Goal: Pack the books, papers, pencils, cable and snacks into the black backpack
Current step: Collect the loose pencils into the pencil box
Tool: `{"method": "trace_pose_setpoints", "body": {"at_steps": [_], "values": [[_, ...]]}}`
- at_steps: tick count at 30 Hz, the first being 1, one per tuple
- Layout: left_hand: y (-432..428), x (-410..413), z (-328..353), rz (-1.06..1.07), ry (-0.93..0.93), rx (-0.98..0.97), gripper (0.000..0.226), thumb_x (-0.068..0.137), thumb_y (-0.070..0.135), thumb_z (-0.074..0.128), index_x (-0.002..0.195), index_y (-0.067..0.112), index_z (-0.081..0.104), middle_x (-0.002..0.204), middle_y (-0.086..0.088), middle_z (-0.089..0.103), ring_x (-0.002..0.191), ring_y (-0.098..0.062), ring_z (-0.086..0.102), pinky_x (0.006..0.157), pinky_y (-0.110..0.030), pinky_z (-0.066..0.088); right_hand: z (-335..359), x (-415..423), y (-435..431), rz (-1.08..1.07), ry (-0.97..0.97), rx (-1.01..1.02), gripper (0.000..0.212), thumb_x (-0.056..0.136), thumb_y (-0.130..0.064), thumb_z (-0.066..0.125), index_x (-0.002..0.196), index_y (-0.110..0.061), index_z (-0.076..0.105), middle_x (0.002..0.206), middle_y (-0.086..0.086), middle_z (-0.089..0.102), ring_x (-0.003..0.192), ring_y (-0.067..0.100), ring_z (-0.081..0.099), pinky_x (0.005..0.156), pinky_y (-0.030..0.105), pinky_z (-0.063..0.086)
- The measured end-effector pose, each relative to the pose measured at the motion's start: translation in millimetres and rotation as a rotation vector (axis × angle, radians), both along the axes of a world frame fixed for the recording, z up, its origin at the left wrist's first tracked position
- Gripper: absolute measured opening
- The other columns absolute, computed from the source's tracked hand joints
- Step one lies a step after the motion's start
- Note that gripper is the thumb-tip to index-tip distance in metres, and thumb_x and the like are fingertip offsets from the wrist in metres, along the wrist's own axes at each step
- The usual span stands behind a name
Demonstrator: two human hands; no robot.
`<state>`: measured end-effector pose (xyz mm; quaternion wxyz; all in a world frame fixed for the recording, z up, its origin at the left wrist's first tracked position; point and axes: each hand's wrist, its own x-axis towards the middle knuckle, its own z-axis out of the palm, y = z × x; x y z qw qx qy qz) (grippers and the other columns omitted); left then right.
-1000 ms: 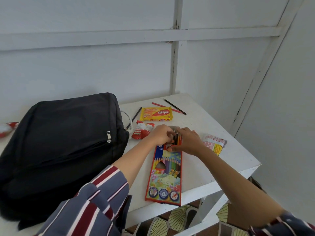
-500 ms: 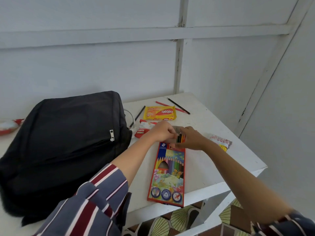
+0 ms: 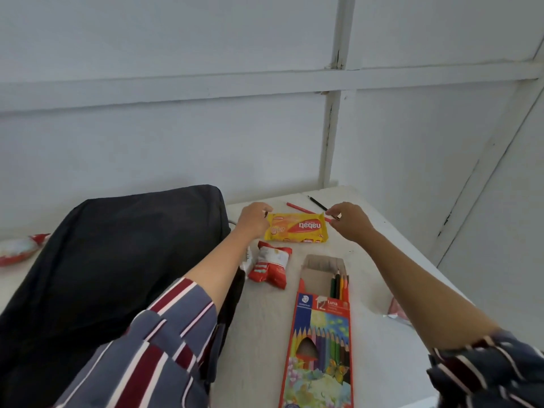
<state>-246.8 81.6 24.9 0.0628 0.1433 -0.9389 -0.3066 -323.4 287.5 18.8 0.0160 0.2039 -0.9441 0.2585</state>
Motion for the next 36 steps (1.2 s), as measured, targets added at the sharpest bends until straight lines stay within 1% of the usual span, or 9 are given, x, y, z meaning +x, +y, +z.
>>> {"method": "trace_pose_setpoints", "body": {"at_steps": [4, 7, 11, 17, 19, 23, 29, 33, 36], "values": [[-12.3, -13.6, -7.7, 0.032, -0.098, -0.029, 0.049, 0.087, -0.004, 0.051, 0.134, 0.009, 0.044, 0.142, -0.01, 0.042, 0.129, -0.024, 0.041, 0.103, -0.028, 0.033, -3.3, -31.2, -14.1, -0.017, 0.053, 0.159, 0.028, 0.091, -0.012, 0.053, 0.117, -0.014, 0.063, 0.126, 0.006, 0.054, 0.115, 0.024, 0.051, 0.098, 0.035, 0.039], [-15.4, -20.3, -13.0, 0.041, -0.161, -0.058, 0.053, 0.088, -0.004, 0.047, 0.139, 0.008, 0.036, 0.145, -0.012, 0.037, 0.133, -0.026, 0.037, 0.104, -0.029, 0.032, -8.7, -47.6, -19.5, -0.029, 0.066, 0.31, 0.028, 0.092, -0.019, 0.054, 0.119, -0.016, 0.062, 0.128, 0.004, 0.051, 0.117, 0.023, 0.047, 0.097, 0.034, 0.036], [-14.9, -25.7, -18.2, 0.078, -0.201, -0.123, 0.045, 0.09, -0.002, 0.043, 0.134, 0.004, 0.04, 0.139, -0.015, 0.043, 0.126, -0.029, 0.043, 0.097, -0.033, 0.04, -16.7, -53.1, -25.7, -0.059, 0.059, 0.415, 0.031, 0.093, -0.024, 0.05, 0.118, -0.007, 0.056, 0.123, 0.009, 0.053, 0.114, 0.026, 0.047, 0.093, 0.034, 0.039], [-10.1, -26.3, -24.3, 0.143, -0.234, -0.24, 0.034, 0.09, -0.001, 0.04, 0.123, 0.006, 0.048, 0.126, -0.014, 0.053, 0.113, -0.029, 0.053, 0.083, -0.032, 0.045, -21.7, -55.5, -25.6, -0.088, 0.036, 0.411, 0.019, 0.088, -0.019, 0.051, 0.097, -0.005, 0.059, 0.101, 0.009, 0.056, 0.106, 0.026, 0.05, 0.08, 0.03, 0.034], [-10.2, -26.2, -24.9, 0.156, -0.23, -0.255, 0.037, 0.09, -0.002, 0.04, 0.125, 0.007, 0.048, 0.128, -0.014, 0.052, 0.115, -0.029, 0.053, 0.084, -0.032, 0.045, -24.0, -56.2, -23.8, -0.088, 0.019, 0.39, 0.017, 0.088, -0.02, 0.051, 0.089, -0.006, 0.059, 0.092, 0.008, 0.055, 0.101, 0.026, 0.053, 0.076, 0.03, 0.034], [-12.3, -24.2, -23.8, 0.144, -0.207, -0.227, 0.044, 0.09, -0.003, 0.04, 0.132, 0.01, 0.044, 0.135, -0.013, 0.047, 0.121, -0.029, 0.049, 0.091, -0.034, 0.044, -27.6, -55.2, -20.0, -0.12, 0.012, 0.295, 0.024, 0.089, -0.02, 0.049, 0.091, -0.004, 0.068, 0.088, 0.009, 0.067, 0.076, 0.023, 0.058, 0.067, 0.028, 0.038], [-18.2, -24.5, -25.4, 0.126, -0.115, -0.076, 0.057, 0.084, -0.01, 0.041, 0.133, 0.019, 0.045, 0.143, -0.008, 0.042, 0.126, -0.026, 0.044, 0.096, -0.033, 0.042, -19.1, -51.1, -12.5, -0.141, 0.023, 0.21, 0.023, 0.091, -0.019, 0.05, 0.097, -0.005, 0.068, 0.093, 0.01, 0.069, 0.083, 0.027, 0.064, 0.074, 0.035, 0.052], [-18.0, -23.4, -20.0, 0.134, -0.086, -0.094, 0.053, 0.086, -0.011, 0.037, 0.127, 0.02, 0.05, 0.14, -0.006, 0.044, 0.123, -0.025, 0.046, 0.088, -0.031, 0.042, -11.7, -48.4, -8.7, -0.107, -0.002, 0.108, 0.021, 0.092, -0.022, 0.054, 0.103, -0.008, 0.066, 0.099, 0.009, 0.067, 0.085, 0.023, 0.061, 0.072, 0.032, 0.05], [-18.9, -22.9, -15.5, 0.138, -0.08, -0.083, 0.051, 0.085, -0.013, 0.034, 0.116, 0.02, 0.058, 0.137, -0.005, 0.047, 0.114, -0.027, 0.053, 0.077, -0.032, 0.044, -7.2, -43.7, -7.8, -0.081, -0.019, 0.069, 0.021, 0.091, -0.022, 0.056, 0.102, -0.008, 0.066, 0.097, 0.009, 0.067, 0.076, 0.018, 0.057, 0.069, 0.03, 0.049]]}}
